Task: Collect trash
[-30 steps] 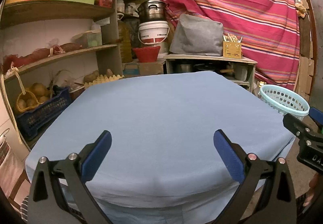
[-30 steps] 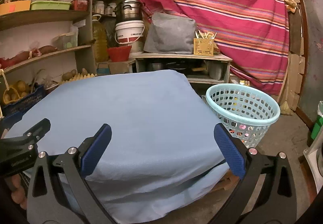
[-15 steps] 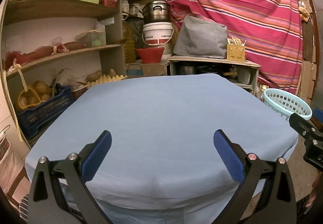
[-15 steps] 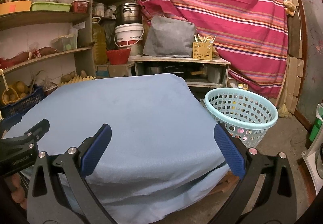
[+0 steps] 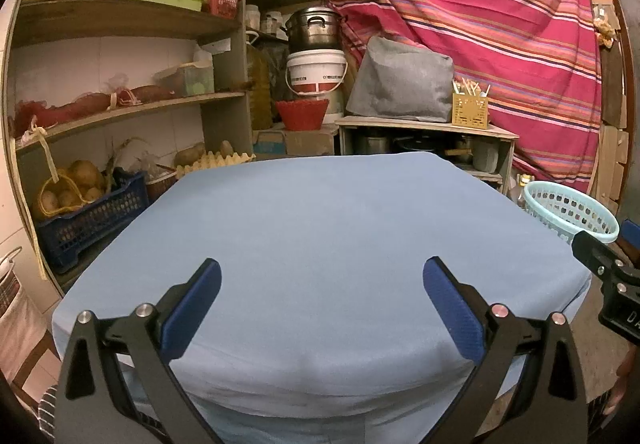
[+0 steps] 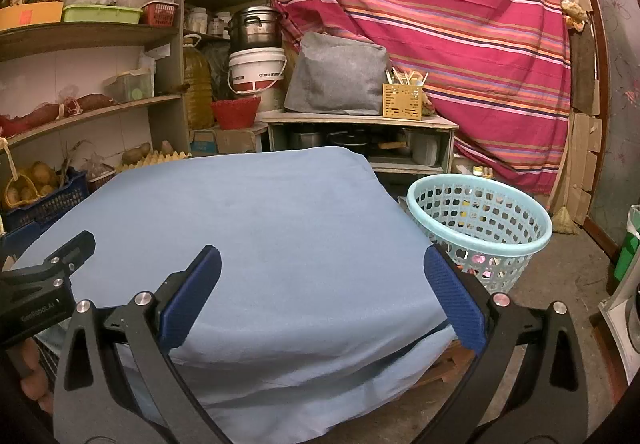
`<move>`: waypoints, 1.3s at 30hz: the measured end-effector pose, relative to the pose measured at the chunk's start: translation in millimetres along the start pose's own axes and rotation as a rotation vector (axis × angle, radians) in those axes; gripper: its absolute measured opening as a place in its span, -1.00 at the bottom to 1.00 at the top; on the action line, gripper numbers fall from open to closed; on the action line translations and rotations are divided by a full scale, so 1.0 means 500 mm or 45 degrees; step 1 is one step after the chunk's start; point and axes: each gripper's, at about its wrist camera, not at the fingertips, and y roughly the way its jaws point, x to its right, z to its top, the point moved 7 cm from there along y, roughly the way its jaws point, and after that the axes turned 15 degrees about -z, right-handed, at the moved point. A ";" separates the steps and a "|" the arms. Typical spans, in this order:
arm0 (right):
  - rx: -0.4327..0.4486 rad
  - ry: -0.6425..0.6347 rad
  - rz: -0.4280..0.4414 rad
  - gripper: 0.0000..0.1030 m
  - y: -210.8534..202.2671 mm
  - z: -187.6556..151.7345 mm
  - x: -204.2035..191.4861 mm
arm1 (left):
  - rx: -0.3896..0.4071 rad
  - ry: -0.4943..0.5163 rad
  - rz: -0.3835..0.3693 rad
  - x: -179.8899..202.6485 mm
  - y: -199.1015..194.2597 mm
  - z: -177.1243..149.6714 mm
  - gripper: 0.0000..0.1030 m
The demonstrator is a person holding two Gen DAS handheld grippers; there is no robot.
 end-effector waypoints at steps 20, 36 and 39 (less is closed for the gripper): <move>0.001 -0.001 -0.002 0.92 0.000 -0.001 -0.003 | -0.001 0.003 -0.003 -0.010 0.000 0.001 0.92; 0.007 -0.006 -0.002 0.92 -0.001 0.002 -0.009 | -0.001 0.008 -0.007 -0.016 0.000 0.000 0.92; 0.009 -0.005 -0.002 0.92 -0.001 0.002 -0.010 | -0.001 0.007 -0.006 -0.015 0.000 -0.001 0.92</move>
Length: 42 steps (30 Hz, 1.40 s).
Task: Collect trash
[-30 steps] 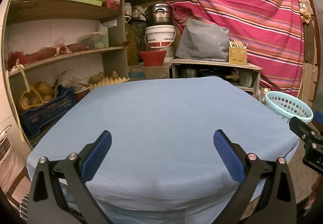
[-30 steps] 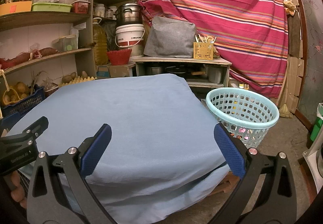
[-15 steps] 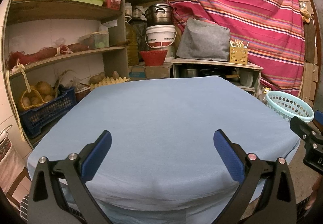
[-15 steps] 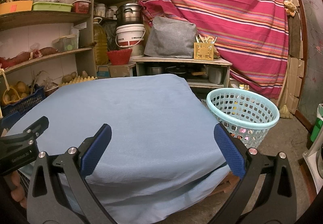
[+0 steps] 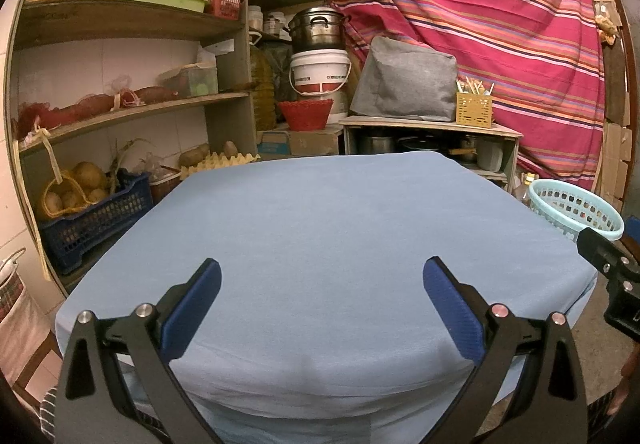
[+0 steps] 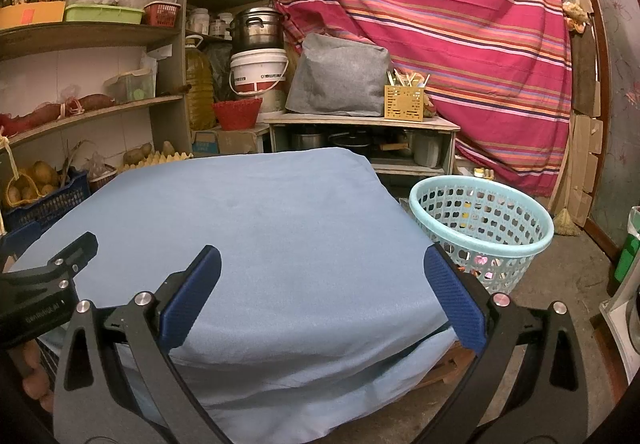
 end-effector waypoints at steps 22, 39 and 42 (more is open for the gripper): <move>0.000 0.000 0.000 0.92 0.000 -0.002 -0.001 | 0.004 -0.002 0.003 -0.008 0.001 0.000 0.92; 0.003 -0.002 -0.002 0.92 0.000 -0.003 -0.001 | -0.001 -0.002 0.002 -0.028 0.001 -0.003 0.92; 0.006 -0.005 -0.002 0.92 0.000 -0.001 -0.004 | 0.000 -0.001 0.000 -0.027 0.002 -0.002 0.91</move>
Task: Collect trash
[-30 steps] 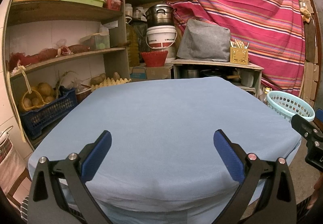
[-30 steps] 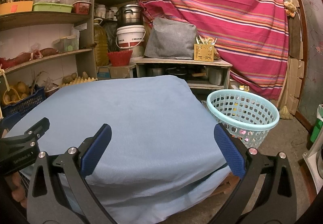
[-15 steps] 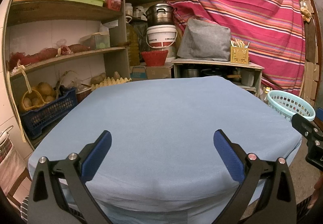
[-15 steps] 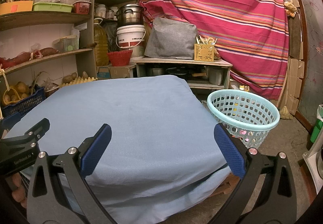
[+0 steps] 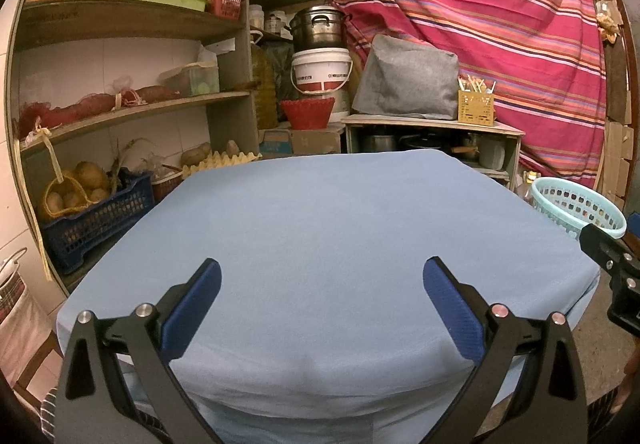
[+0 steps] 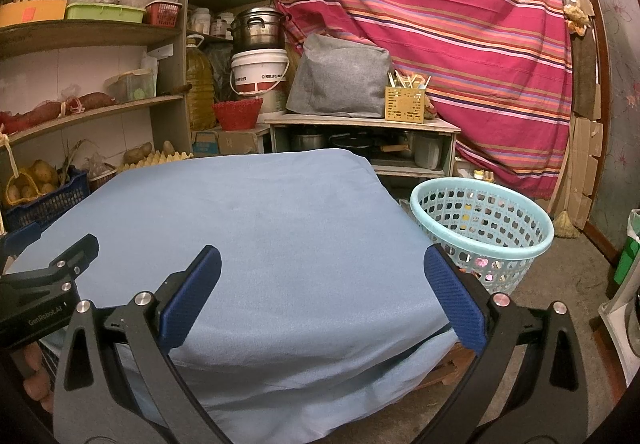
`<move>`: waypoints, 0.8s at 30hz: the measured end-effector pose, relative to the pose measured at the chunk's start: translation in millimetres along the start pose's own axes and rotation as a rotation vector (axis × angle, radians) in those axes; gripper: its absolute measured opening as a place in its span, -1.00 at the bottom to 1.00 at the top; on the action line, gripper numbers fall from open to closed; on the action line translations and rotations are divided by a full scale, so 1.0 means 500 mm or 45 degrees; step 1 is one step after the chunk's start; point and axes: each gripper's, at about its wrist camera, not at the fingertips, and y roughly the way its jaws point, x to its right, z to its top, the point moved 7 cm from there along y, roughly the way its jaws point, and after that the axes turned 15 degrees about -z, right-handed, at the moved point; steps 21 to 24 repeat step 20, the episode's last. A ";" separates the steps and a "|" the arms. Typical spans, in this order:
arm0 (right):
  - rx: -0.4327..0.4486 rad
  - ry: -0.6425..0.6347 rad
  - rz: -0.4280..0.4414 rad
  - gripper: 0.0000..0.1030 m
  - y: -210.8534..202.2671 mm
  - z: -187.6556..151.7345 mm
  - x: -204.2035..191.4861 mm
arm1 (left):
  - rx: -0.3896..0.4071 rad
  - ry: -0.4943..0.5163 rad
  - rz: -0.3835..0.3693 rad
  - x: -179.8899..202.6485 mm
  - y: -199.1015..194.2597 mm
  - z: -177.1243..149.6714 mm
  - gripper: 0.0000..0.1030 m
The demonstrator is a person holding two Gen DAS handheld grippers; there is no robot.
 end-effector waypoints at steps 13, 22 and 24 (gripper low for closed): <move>0.002 0.000 0.002 0.92 -0.001 0.002 -0.001 | 0.018 0.019 0.002 -0.029 -0.007 -0.005 0.92; 0.002 0.000 0.002 0.92 -0.001 0.002 -0.001 | 0.013 0.027 -0.006 -0.033 -0.004 -0.004 0.92; 0.002 0.000 0.002 0.92 -0.001 0.002 -0.001 | 0.013 0.027 -0.006 -0.033 -0.004 -0.004 0.92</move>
